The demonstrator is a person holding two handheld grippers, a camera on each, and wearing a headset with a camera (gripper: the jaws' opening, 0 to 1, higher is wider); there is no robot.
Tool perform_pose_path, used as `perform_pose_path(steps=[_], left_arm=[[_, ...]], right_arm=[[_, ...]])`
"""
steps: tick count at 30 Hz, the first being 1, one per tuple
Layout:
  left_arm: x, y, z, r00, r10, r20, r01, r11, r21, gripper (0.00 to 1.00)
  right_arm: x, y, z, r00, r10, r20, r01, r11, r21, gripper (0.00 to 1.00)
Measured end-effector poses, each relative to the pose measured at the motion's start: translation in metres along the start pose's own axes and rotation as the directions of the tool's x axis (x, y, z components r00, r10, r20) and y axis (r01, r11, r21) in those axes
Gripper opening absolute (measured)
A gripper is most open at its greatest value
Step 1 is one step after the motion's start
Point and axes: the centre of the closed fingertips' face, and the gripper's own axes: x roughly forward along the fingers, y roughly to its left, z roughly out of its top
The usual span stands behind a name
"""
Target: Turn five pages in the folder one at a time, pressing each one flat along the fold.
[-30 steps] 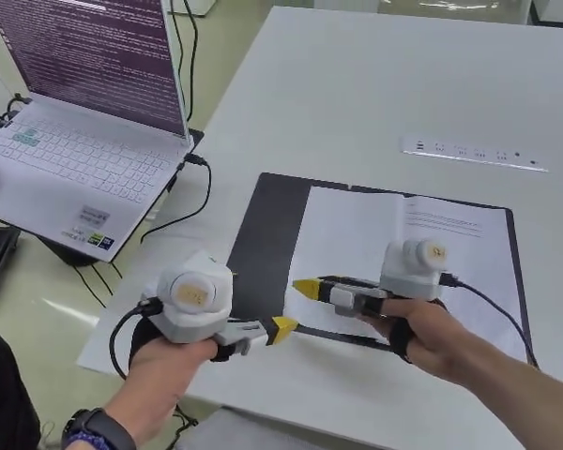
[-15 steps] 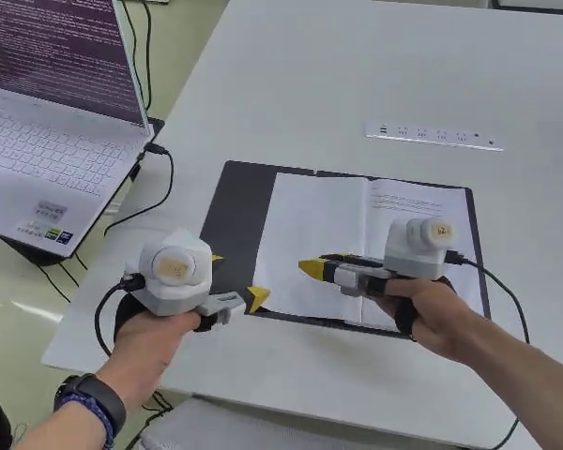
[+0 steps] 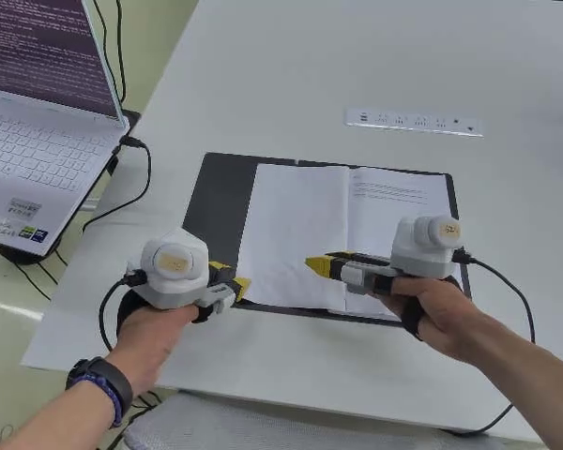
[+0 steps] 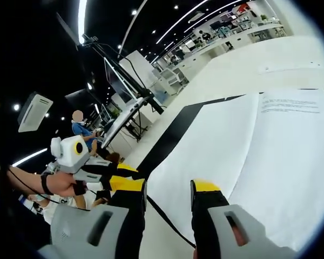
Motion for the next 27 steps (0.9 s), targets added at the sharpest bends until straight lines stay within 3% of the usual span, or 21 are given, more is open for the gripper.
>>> perform_pose_path(steps=[2,8,16,19,21,27], left_arm=[[0.006,-0.003,-0.005,0.9996,-0.006,-0.029,0.007,1.0,0.02,0.14],[0.012,-0.002,-0.007,0.9997,0.006,-0.023,-0.006,0.999,-0.032,0.01],[0.023,0.002,-0.028,0.9969,0.02,-0.076,-0.022,0.999,-0.036,0.0],[0.023,0.003,-0.041,0.9904,0.042,-0.132,-0.044,0.999,-0.017,0.0],[0.029,0.002,-0.034,0.9947,0.038,-0.096,-0.041,0.999,-0.028,0.0],[0.025,0.002,-0.034,0.9943,0.053,-0.093,-0.054,0.999,-0.009,0.0]], right_arm=[[-0.001,-0.002,-0.005,0.9999,-0.001,-0.016,0.001,1.0,-0.002,0.31],[-0.007,-0.009,-0.007,0.9999,-0.008,-0.011,0.008,0.999,0.032,0.29],[-0.014,-0.019,-0.008,0.9997,-0.024,-0.009,0.024,0.999,0.045,0.27],[-0.016,-0.023,-0.009,0.9994,-0.035,-0.008,0.035,0.998,0.057,0.25],[-0.017,-0.025,-0.009,0.9992,-0.041,-0.007,0.041,0.997,0.063,0.24],[-0.016,-0.027,-0.006,0.9992,-0.04,0.005,0.04,0.998,0.058,0.18]])
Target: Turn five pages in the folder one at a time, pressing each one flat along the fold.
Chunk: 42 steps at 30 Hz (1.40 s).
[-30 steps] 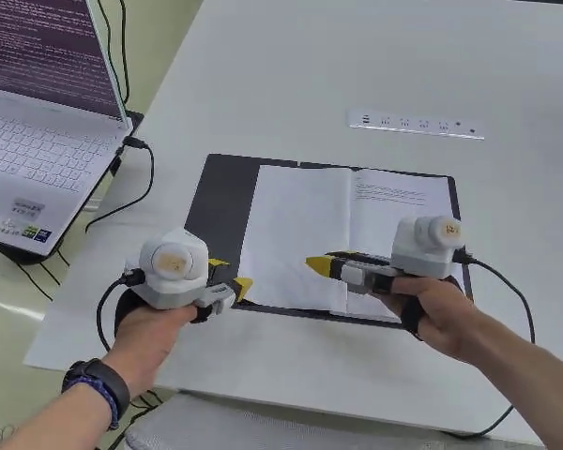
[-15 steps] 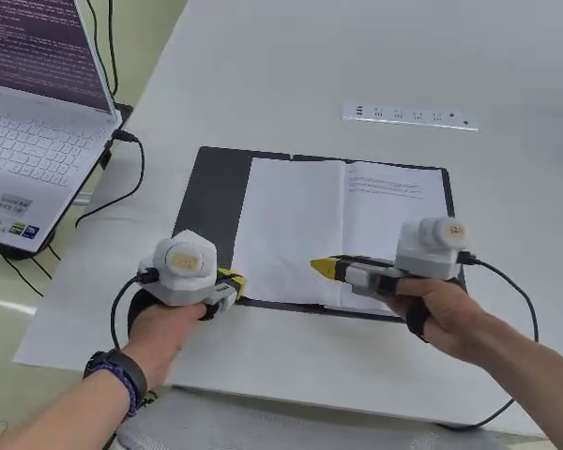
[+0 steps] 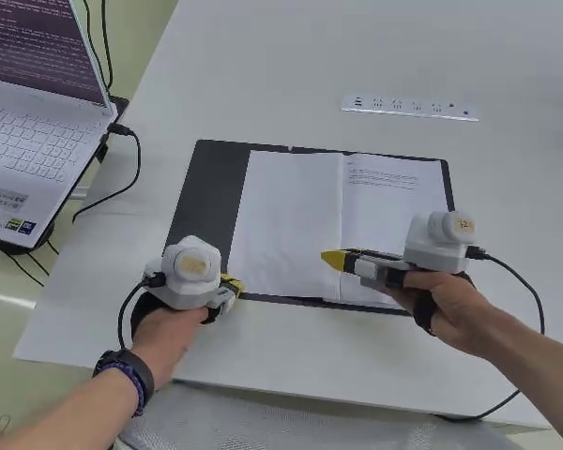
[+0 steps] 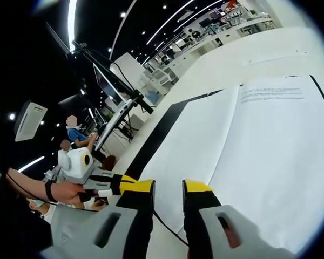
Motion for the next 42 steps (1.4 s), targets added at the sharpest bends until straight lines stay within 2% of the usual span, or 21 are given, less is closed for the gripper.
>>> perform_pose_path(steps=[4,10,16,18,25,31,36,42], left_arm=[[0.0,0.001,0.0,1.0,-0.003,0.003,0.003,1.0,-0.031,0.0],[0.0,0.001,-0.001,0.9997,-0.013,-0.019,0.013,1.0,-0.015,0.0],[0.0,0.002,-0.002,0.9998,-0.001,-0.021,0.001,1.0,-0.01,0.0],[0.0,0.003,-0.002,0.9998,-0.004,-0.021,0.003,0.999,-0.05,0.0],[0.0,0.002,-0.002,0.9998,0.007,-0.02,-0.008,0.999,-0.049,0.0],[-0.001,0.002,-0.002,0.9998,0.007,-0.02,-0.008,0.999,-0.045,0.0],[-0.001,0.002,-0.002,0.9995,0.012,-0.031,-0.013,1.0,-0.023,0.0],[-0.002,0.002,-0.002,0.9996,0.018,-0.022,-0.019,0.999,-0.034,0.0]], right_arm=[[0.003,-0.001,0.005,1.0,0.006,0.005,-0.006,1.0,-0.012,0.16],[0.006,-0.006,0.01,0.9999,-0.011,0.004,0.011,1.0,-0.019,0.12],[0.007,-0.025,0.025,0.997,-0.061,0.047,0.06,0.998,0.006,0.04],[0.008,-0.031,0.029,0.9959,-0.072,0.055,0.071,0.997,0.023,0.0],[0.016,-0.039,0.038,0.9937,-0.082,0.076,0.078,0.996,0.048,0.0],[0.027,-0.033,0.039,0.9914,-0.099,0.085,0.094,0.994,0.062,0.0],[0.035,-0.038,0.045,0.9859,-0.127,0.109,0.117,0.989,0.089,0.0],[0.038,-0.047,0.048,0.9793,-0.153,0.132,0.14,0.985,0.105,0.0]])
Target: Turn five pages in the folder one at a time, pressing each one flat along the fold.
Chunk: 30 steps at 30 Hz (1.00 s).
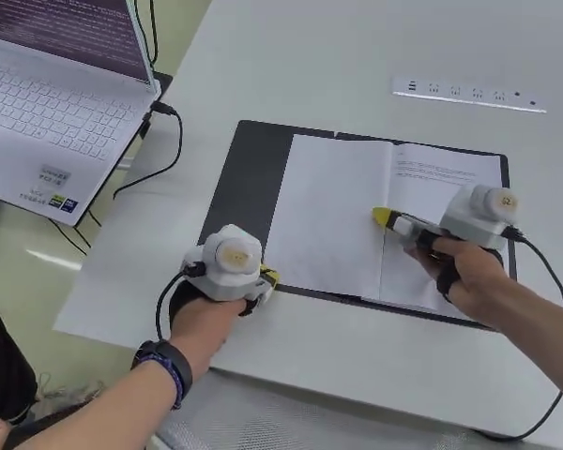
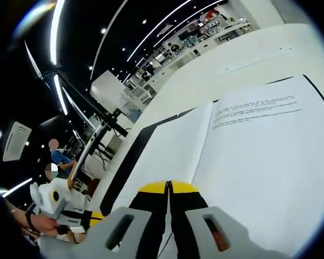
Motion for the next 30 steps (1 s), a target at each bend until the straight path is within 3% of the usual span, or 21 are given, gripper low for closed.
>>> perform_pose_path(steps=[2,3,9,13,15,20,30], left_arm=[[0.0,0.0,0.0,1.0,0.002,-0.001,-0.002,1.0,0.001,0.0],[0.0,0.0,0.0,1.0,0.002,-0.001,-0.002,1.0,-0.002,0.0],[0.0,0.001,0.0,0.9999,-0.001,0.011,0.002,0.999,-0.052,0.0],[0.001,0.001,0.0,0.9999,0.005,0.013,-0.004,0.999,-0.05,0.0],[0.001,0.002,0.0,0.9999,0.001,0.015,0.0,0.997,-0.076,0.0],[0.002,0.002,0.0,0.9999,0.0,0.015,0.001,0.998,-0.064,0.0],[0.002,0.001,0.0,0.9999,-0.005,0.013,0.006,0.998,-0.065,0.0]], right_arm=[[0.0,-0.004,0.001,0.9999,-0.01,0.011,0.01,1.0,0.016,0.0],[0.0,-0.003,0.002,0.9997,-0.001,0.023,0.0,0.998,0.057,0.0],[0.005,-0.004,0.01,0.9986,0.009,0.053,-0.012,0.999,0.052,0.0],[0.01,-0.018,0.026,0.994,-0.044,0.1,0.036,0.996,0.08,0.0],[0.013,-0.021,0.03,0.9933,-0.042,0.108,0.03,0.994,0.11,0.0],[0.017,-0.017,0.039,0.9928,-0.043,0.112,0.032,0.995,0.096,0.0],[0.034,-0.029,0.063,0.9809,-0.081,0.177,0.055,0.987,0.15,0.0]])
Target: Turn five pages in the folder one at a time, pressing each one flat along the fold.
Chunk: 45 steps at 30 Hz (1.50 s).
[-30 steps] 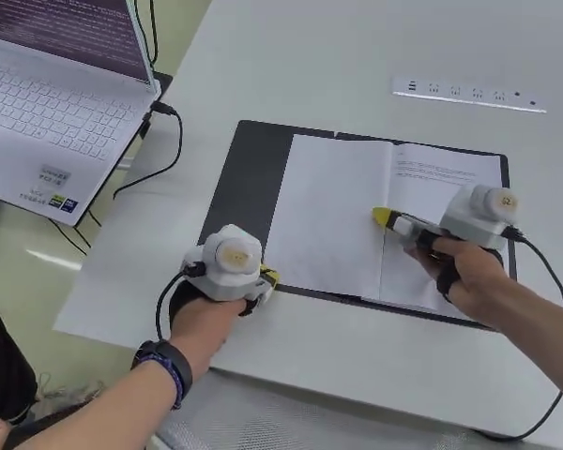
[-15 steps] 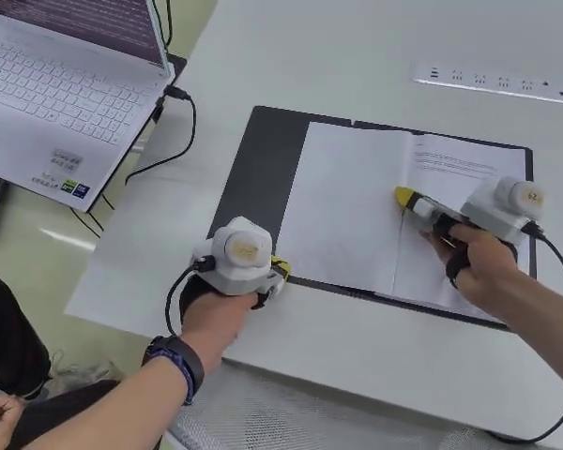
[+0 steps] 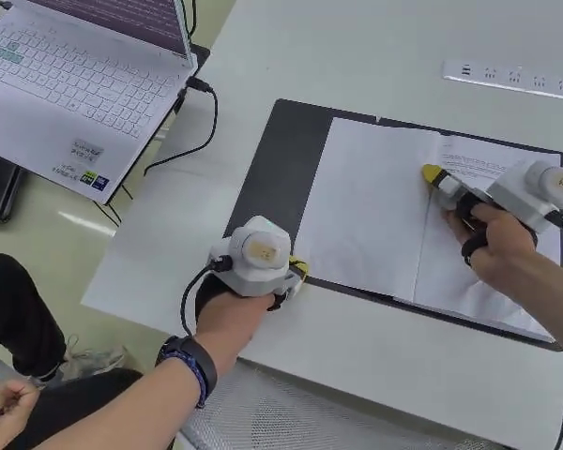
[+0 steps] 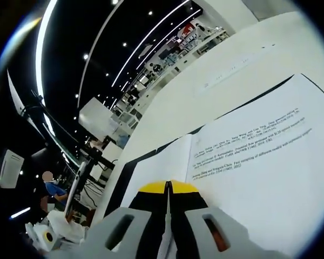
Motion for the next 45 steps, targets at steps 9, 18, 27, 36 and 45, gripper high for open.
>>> perform_pose_path(steps=[9,18,27,36,45], left_arm=[[0.0,0.0,0.0,0.9999,-0.009,-0.013,0.01,1.0,0.021,0.0],[0.001,0.001,0.0,0.9998,-0.01,-0.017,0.011,1.0,0.029,0.0],[0.002,0.0,0.001,0.9996,-0.009,-0.026,0.01,0.999,0.043,0.0],[0.002,0.0,0.001,0.9996,-0.004,-0.028,0.006,0.998,0.058,0.0],[0.002,0.0,0.001,0.9993,-0.002,-0.038,0.004,0.997,0.076,0.0]], right_arm=[[0.024,-0.015,0.021,0.9981,-0.026,0.056,0.023,0.998,0.054,0.0],[0.053,-0.04,0.045,0.9929,-0.061,0.102,0.053,0.996,0.078,0.0],[0.058,-0.051,0.046,0.9926,-0.059,0.106,0.051,0.996,0.074,0.0],[0.028,-0.031,0.012,0.9988,0.024,0.043,-0.025,0.999,0.025,0.0],[-0.002,-0.009,-0.011,0.9981,0.059,0.017,-0.059,0.998,-0.005,0.0]])
